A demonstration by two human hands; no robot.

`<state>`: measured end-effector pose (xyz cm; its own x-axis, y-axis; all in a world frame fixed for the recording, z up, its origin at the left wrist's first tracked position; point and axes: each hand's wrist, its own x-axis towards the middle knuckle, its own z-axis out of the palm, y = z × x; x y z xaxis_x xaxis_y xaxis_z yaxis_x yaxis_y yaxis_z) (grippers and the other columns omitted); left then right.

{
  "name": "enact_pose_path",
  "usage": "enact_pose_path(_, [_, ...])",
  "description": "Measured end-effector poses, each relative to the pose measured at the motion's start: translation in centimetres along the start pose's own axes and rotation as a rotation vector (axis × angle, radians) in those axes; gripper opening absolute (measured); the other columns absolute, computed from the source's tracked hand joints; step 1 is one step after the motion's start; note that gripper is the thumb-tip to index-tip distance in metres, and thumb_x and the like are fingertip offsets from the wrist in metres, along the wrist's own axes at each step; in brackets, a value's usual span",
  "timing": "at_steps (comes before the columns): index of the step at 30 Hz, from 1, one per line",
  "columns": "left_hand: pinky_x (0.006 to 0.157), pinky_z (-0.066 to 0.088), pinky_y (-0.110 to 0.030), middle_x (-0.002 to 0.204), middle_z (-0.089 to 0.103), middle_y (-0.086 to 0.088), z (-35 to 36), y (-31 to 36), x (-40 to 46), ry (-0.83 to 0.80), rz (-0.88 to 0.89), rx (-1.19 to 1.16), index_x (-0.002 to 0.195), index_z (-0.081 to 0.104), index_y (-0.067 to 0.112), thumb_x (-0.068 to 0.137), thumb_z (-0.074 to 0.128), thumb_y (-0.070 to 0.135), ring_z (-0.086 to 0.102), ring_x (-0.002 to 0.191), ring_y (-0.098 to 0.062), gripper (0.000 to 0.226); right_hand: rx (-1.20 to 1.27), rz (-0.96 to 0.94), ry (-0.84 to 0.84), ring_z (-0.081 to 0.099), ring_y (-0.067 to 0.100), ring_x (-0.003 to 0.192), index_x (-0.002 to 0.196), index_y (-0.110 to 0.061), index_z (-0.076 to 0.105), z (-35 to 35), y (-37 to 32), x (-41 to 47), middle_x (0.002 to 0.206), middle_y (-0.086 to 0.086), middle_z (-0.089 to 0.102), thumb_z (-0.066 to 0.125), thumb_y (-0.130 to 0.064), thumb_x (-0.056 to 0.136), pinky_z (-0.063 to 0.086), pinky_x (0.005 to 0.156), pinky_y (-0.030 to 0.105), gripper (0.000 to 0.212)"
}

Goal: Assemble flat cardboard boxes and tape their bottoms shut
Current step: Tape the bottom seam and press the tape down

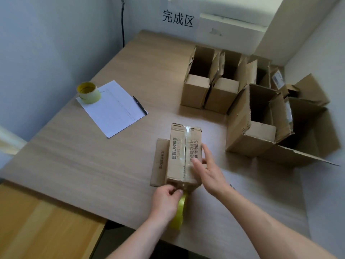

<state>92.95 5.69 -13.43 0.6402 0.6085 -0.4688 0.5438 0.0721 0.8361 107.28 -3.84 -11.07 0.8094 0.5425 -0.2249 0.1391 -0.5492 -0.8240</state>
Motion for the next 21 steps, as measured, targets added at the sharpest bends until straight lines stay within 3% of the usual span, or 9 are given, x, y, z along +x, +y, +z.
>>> enact_pose_path(2, [0.055, 0.041, -0.021, 0.062, 0.065, 0.003, -0.1, -0.3, 0.2, 0.041, 0.014, 0.007, 0.066, 0.068, 0.01, 0.085, 0.072, 0.015, 0.055, 0.059, -0.015, 0.02, 0.009, 0.032, 0.212, 0.057, 0.01, 0.105, 0.147, -0.052, 0.022, -2.2, 2.6, -1.5, 0.125, -0.007, 0.054, 0.058, -0.048, 0.093, 0.047, 0.086, 0.032, 0.065])
enact_pose_path(4, [0.052, 0.037, -0.024, 0.058, 0.059, 0.003, -0.2, -0.5, 0.3, 0.048, 0.022, -0.032, 0.067, 0.067, 0.003, 0.085, 0.071, 0.012, 0.046, 0.056, -0.012, 0.021, -0.344, 0.136, 0.343, 0.053, 0.017, 0.11, 0.149, -0.036, 0.031, -4.6, 6.6, -3.8, 0.126, -0.002, 0.053, 0.065, -0.041, 0.088, 0.047, 0.087, 0.037, 0.07])
enact_pose_path(6, [0.052, 0.037, -0.026, 0.056, 0.057, 0.004, -0.2, -0.8, 0.3, 0.045, 0.005, -0.061, 0.067, 0.066, 0.003, 0.085, 0.071, 0.012, 0.044, 0.054, -0.01, 0.021, -0.749, 0.271, 0.17, 0.049, 0.026, 0.116, 0.146, -0.031, 0.036, -5.9, 10.5, -6.9, 0.13, 0.002, 0.051, 0.065, -0.043, 0.083, 0.046, 0.092, 0.038, 0.07])
enact_pose_path(8, [0.051, 0.038, -0.024, 0.054, 0.057, 0.008, -0.1, -1.0, 0.3, 0.046, -0.015, -0.073, 0.064, 0.065, 0.008, 0.085, 0.072, 0.012, 0.044, 0.051, -0.007, 0.022, -0.903, 0.324, 0.006, 0.049, 0.028, 0.115, 0.143, -0.029, 0.04, -6.4, 13.5, -9.0, 0.125, 0.005, 0.051, 0.064, -0.04, 0.083, 0.047, 0.091, 0.037, 0.066])
enact_pose_path(11, [0.055, 0.046, -0.026, 0.055, 0.061, 0.006, 0.2, -1.3, 0.3, 0.043, -0.055, -0.136, 0.064, 0.064, 0.011, 0.085, 0.07, 0.011, 0.053, 0.052, -0.012, 0.022, -0.682, 0.299, 0.107, 0.055, 0.038, 0.099, 0.131, -0.01, 0.058, -6.4, 14.6, -9.9, 0.106, 0.019, 0.059, 0.063, -0.009, 0.086, 0.046, 0.084, 0.041, 0.046])
enact_pose_path(13, [0.058, 0.052, -0.034, 0.057, 0.063, -0.002, 0.4, -1.4, 0.2, 0.018, -0.098, -0.223, 0.07, 0.064, 0.01, 0.089, 0.066, 0.01, 0.063, 0.053, -0.022, 0.018, -0.428, 0.319, 0.265, 0.059, 0.037, 0.093, 0.121, -0.009, 0.062, -6.5, 13.0, -10.0, 0.103, 0.021, 0.065, 0.057, -0.004, 0.091, 0.047, 0.079, 0.043, 0.031])
enact_pose_path(15, [0.057, 0.052, -0.036, 0.056, 0.064, -0.003, 0.6, -1.6, 0.3, 0.01, -0.109, -0.255, 0.072, 0.063, 0.011, 0.09, 0.063, 0.011, 0.065, 0.051, -0.023, 0.018, -0.294, 0.089, 0.349, 0.062, 0.027, 0.088, 0.122, -0.013, 0.063, -6.1, 9.8, -10.2, 0.103, 0.009, 0.068, 0.055, -0.009, 0.095, 0.046, 0.076, 0.037, 0.028])
enact_pose_path(18, [0.058, 0.053, -0.039, 0.055, 0.065, -0.005, 0.5, -1.7, 0.6, 0.008, -0.101, -0.253, 0.069, 0.063, 0.012, 0.089, 0.064, 0.013, 0.066, 0.051, -0.023, 0.02, -0.352, -0.367, 0.11, 0.059, 0.005, 0.082, 0.127, -0.022, 0.06, -4.5, 4.4, -10.8, 0.101, -0.012, 0.061, 0.057, -0.022, 0.091, 0.047, 0.071, 0.021, 0.036])
enact_pose_path(21, [0.062, 0.056, -0.045, 0.058, 0.067, -0.004, 0.5, -1.7, 0.7, 0.002, -0.092, -0.235, 0.068, 0.065, 0.011, 0.088, 0.066, 0.015, 0.066, 0.057, -0.026, 0.02, -0.602, -0.496, 0.043, 0.062, 0.019, 0.068, 0.121, -0.024, 0.067, -3.4, 1.5, -10.0, 0.089, -0.007, 0.063, 0.068, -0.021, 0.086, 0.049, 0.05, 0.032, 0.035])
